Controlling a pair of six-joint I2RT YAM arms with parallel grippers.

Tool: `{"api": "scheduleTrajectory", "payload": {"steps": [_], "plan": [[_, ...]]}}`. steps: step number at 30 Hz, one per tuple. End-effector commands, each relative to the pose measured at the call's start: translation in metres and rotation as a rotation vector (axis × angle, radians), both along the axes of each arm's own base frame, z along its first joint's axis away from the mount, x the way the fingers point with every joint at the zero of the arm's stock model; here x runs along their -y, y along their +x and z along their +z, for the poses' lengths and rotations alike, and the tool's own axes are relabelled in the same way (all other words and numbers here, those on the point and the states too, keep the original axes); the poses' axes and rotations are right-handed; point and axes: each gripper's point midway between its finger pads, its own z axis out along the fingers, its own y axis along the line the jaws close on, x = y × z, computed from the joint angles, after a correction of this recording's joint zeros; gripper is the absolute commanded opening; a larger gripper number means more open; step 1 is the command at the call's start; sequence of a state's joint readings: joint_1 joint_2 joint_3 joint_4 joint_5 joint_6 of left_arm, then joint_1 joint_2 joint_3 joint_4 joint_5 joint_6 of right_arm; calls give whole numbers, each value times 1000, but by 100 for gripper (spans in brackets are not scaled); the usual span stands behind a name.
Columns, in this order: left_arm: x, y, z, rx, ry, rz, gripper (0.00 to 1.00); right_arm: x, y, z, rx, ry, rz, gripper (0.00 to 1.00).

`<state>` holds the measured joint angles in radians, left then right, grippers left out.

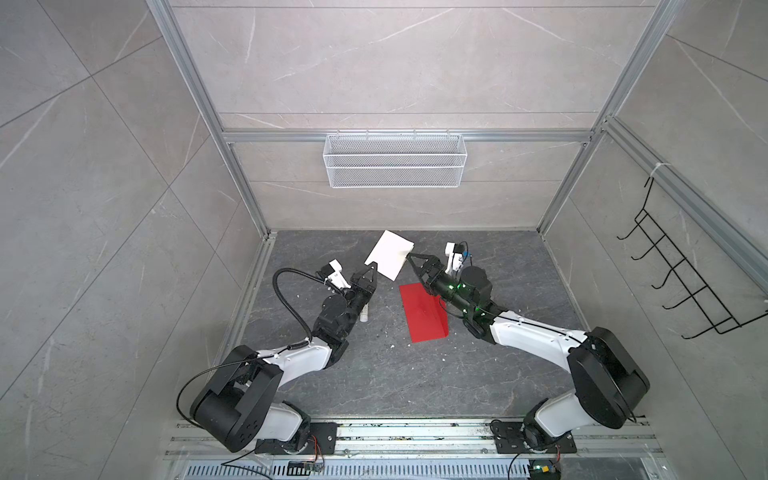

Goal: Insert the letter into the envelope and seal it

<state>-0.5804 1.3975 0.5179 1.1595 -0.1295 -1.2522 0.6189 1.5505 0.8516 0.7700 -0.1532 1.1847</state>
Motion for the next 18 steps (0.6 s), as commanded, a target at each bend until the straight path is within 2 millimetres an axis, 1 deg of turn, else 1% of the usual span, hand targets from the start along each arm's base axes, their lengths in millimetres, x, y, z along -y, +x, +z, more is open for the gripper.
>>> {"api": "scheduleTrajectory", "payload": {"steps": [1, 6, 10, 15, 18], "plan": [[-3, -3, 38, 97, -96, 5, 0, -6, 11, 16, 34, 68, -24, 86], [-3, -1, 33, 81, -112, 6, 0, -16, 18, 17, 40, 120, -9, 78], [0, 0, 30, 73, -118, -5, 0, -23, 19, 19, 52, 134, 6, 71], [3, 2, 26, 63, -134, -15, 0, -33, 23, 15, 33, 163, 31, 55], [4, 3, 21, 56, -145, -22, 0, -36, 24, 15, 32, 179, 36, 40]]}}
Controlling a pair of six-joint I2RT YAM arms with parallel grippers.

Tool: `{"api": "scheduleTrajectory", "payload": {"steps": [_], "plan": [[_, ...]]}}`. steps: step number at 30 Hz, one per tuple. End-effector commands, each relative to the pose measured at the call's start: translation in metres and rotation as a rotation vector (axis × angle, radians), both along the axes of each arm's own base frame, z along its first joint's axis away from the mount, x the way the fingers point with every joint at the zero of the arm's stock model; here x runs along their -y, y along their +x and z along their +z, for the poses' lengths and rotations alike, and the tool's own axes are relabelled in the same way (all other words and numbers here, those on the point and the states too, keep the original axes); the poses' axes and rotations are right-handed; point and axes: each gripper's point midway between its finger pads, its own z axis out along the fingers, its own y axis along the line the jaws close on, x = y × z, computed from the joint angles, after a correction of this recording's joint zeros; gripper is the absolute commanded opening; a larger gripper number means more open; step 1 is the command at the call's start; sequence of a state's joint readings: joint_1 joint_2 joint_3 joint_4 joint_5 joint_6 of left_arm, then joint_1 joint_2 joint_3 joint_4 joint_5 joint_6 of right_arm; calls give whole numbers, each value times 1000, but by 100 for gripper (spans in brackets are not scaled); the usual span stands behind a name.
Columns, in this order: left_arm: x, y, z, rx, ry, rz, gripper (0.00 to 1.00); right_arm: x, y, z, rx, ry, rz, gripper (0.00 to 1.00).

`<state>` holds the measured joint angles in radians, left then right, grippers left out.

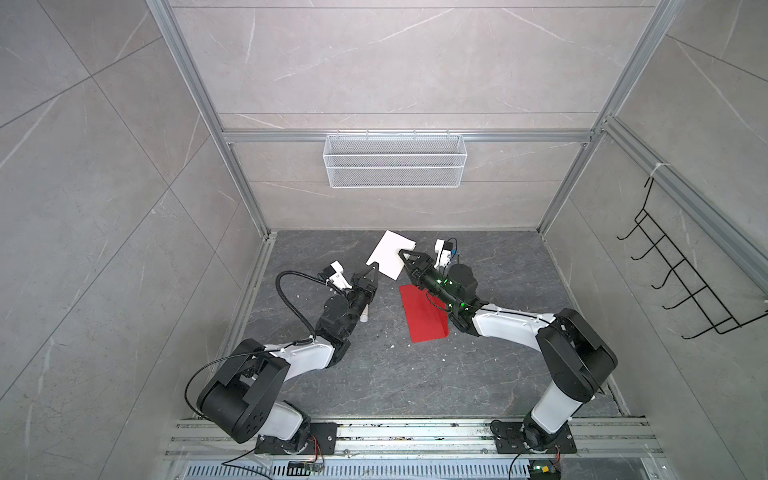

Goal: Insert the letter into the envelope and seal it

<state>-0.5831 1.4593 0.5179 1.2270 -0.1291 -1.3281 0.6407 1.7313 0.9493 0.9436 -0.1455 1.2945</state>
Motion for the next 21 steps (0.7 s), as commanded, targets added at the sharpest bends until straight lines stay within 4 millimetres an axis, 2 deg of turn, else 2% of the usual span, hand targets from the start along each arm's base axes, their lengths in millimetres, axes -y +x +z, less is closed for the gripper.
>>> {"api": "scheduleTrajectory", "payload": {"steps": [1, 9, 11, 17, 19, 21], "plan": [[1, -1, 28, 83, -79, -3, 0, -8, 1, 14, 35, 48, 15, 34], [10, 3, 20, 77, -61, -34, 0, -6, 2, 11, 39, 21, -2, 1], [14, 4, 20, 93, -26, -43, 0, -3, 1, 11, 49, -9, -11, 0], [23, 7, -3, 71, 91, -64, 49, 16, -11, 22, 115, -183, -46, 0], [28, 5, -10, 59, 155, -86, 57, 29, -15, 25, 125, -238, -61, 0], [35, 2, -15, 39, 241, -126, 61, 46, -17, 27, 146, -299, -78, 0]]}}
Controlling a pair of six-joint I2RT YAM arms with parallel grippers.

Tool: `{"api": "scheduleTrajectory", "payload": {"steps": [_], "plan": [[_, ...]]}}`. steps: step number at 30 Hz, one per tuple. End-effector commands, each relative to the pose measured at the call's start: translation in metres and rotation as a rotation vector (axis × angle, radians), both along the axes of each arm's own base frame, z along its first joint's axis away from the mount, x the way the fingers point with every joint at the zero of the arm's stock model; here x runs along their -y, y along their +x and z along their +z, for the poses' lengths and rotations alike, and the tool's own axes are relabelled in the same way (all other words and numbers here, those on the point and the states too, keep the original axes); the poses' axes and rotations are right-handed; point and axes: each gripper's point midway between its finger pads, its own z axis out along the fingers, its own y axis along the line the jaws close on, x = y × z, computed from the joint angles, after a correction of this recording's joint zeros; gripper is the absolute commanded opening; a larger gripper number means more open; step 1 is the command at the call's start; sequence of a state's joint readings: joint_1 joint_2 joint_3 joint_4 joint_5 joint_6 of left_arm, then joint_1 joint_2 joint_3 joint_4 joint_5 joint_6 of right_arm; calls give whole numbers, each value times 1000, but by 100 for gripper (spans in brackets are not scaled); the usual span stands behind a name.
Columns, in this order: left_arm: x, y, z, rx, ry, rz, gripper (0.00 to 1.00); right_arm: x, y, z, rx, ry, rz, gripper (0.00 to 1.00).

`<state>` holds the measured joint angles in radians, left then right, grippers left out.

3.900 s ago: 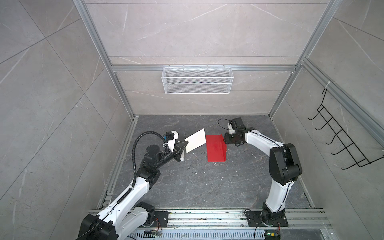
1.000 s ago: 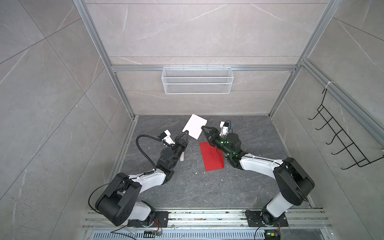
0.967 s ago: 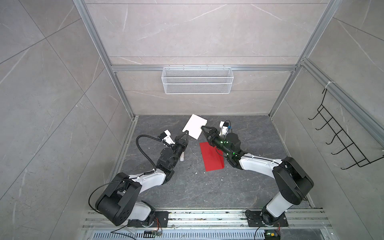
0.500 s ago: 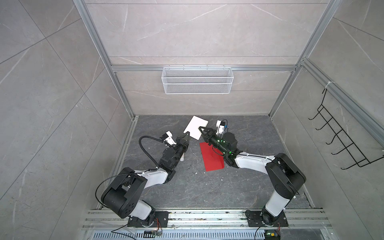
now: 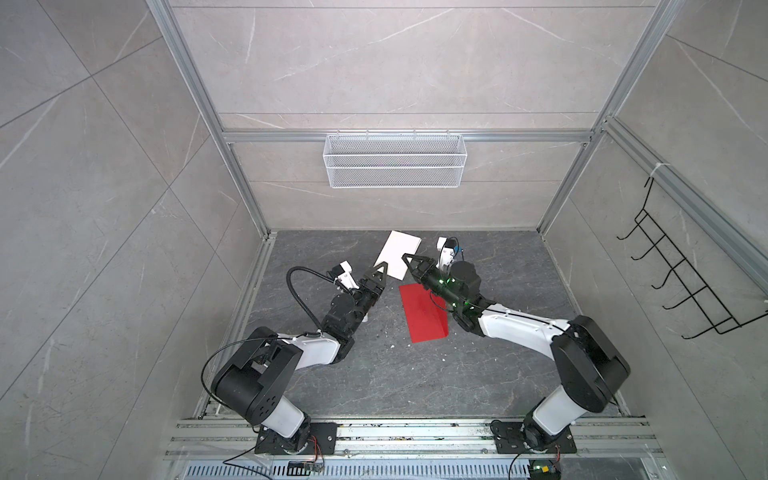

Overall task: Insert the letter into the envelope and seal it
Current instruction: 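Carry the folded letter above the envelope with the right gripper while left gripper releases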

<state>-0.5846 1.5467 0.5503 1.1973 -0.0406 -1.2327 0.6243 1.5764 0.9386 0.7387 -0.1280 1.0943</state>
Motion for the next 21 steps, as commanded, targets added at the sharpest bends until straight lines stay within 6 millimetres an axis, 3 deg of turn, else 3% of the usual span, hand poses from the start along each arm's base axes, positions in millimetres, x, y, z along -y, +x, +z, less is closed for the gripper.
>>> {"api": "scheduleTrajectory", "payload": {"steps": [1, 5, 11, 21], "plan": [[16, -6, 12, 47, 161, -79, 64, 34, -6, 6, 58, -140, -42, 0], [24, -17, -10, -32, 394, -169, 73, 72, -9, -2, 48, -234, -78, 0], [38, -42, -46, -121, 516, -324, 75, 110, -19, -21, 38, -466, -100, 0], [71, -57, -89, -167, 610, -412, 74, 136, -24, -63, 2, -798, -73, 0]]}}
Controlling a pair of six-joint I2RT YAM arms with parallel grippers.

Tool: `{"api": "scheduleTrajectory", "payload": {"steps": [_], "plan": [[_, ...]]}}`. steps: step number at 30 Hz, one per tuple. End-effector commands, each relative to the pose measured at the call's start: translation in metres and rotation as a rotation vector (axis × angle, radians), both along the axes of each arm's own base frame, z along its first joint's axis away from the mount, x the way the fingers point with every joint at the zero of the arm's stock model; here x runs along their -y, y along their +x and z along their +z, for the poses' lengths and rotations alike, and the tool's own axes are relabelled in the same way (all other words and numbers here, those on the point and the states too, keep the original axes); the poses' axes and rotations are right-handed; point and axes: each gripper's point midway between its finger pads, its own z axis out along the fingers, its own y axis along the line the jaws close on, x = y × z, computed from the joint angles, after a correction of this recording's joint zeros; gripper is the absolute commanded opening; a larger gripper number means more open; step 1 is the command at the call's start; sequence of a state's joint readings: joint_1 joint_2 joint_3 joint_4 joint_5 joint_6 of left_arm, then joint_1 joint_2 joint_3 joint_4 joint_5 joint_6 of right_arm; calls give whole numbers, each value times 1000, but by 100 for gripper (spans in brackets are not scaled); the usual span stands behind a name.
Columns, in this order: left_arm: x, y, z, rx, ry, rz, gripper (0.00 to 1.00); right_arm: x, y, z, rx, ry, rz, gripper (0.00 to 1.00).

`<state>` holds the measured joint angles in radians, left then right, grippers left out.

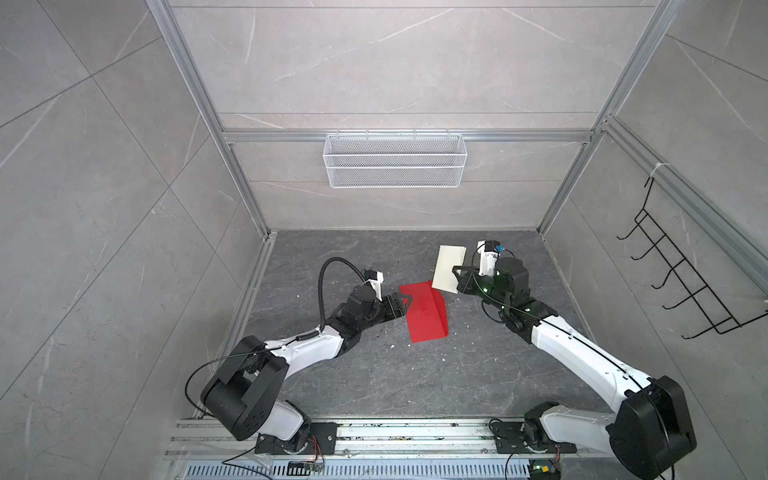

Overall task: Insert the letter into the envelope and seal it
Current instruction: 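Carry the folded letter above the envelope with the right gripper while left gripper releases, then lower the open left gripper onto the red envelope's opening while right gripper lowers letter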

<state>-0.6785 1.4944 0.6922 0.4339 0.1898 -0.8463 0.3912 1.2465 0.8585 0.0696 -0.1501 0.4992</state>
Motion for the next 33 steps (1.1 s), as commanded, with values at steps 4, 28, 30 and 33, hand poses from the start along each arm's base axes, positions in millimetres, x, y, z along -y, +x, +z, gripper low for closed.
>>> {"api": "scheduleTrajectory", "payload": {"steps": [4, 28, 30, 33], "plan": [[26, 2, -7, 18, 36, -57, 68, 7, 1, -29, -44, -191, 36, 0], [39, 13, -65, -93, 81, -23, 30, 7, 18, -106, -173, -289, 35, 0], [38, 14, -70, -99, 92, -20, 25, 8, 18, -108, -176, -297, 30, 0], [36, 14, -76, -107, 107, -14, 22, 10, 17, -114, -188, -310, 23, 0]]}}
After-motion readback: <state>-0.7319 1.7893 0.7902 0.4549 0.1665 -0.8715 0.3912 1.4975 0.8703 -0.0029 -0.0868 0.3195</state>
